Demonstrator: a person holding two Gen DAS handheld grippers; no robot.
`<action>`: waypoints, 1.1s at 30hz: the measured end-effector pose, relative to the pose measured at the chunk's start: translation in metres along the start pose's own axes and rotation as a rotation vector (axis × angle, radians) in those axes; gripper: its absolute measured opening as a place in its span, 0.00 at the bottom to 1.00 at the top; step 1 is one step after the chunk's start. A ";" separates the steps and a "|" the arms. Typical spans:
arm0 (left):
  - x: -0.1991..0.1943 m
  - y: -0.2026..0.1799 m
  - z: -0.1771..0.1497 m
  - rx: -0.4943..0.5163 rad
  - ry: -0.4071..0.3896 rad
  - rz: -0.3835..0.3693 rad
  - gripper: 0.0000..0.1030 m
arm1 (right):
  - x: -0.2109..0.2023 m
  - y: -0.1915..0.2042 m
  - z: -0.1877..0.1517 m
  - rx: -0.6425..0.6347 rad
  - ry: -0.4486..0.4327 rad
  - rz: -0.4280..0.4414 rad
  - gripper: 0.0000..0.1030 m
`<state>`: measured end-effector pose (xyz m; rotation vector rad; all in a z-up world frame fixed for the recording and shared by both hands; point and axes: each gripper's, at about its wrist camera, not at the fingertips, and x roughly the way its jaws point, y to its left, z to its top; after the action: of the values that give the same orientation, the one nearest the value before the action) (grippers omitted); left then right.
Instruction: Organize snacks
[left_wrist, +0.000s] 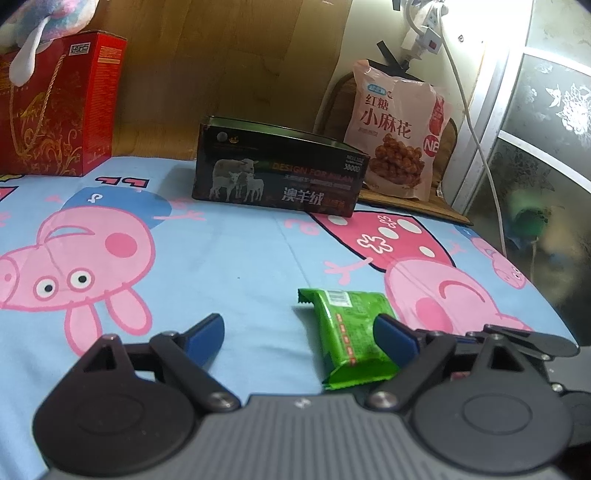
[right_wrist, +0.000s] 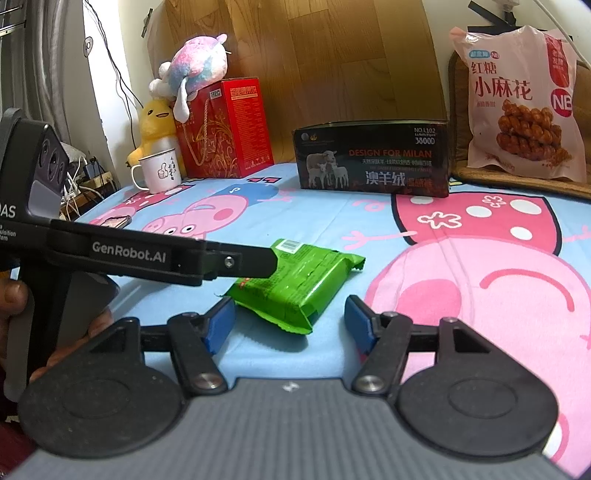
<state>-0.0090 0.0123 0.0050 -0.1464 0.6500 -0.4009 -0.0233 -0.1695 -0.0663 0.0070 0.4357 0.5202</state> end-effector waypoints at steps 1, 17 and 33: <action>0.000 0.000 0.000 0.001 0.000 0.002 0.89 | 0.000 0.000 0.000 0.000 0.000 0.000 0.66; -0.001 0.000 0.000 0.008 -0.001 0.017 0.91 | -0.001 -0.001 0.000 0.002 -0.001 -0.007 0.69; 0.002 -0.003 0.001 0.024 0.002 0.038 0.93 | -0.001 -0.002 0.000 0.016 -0.003 0.006 0.70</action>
<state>-0.0078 0.0089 0.0048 -0.1103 0.6491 -0.3719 -0.0232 -0.1714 -0.0667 0.0246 0.4370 0.5222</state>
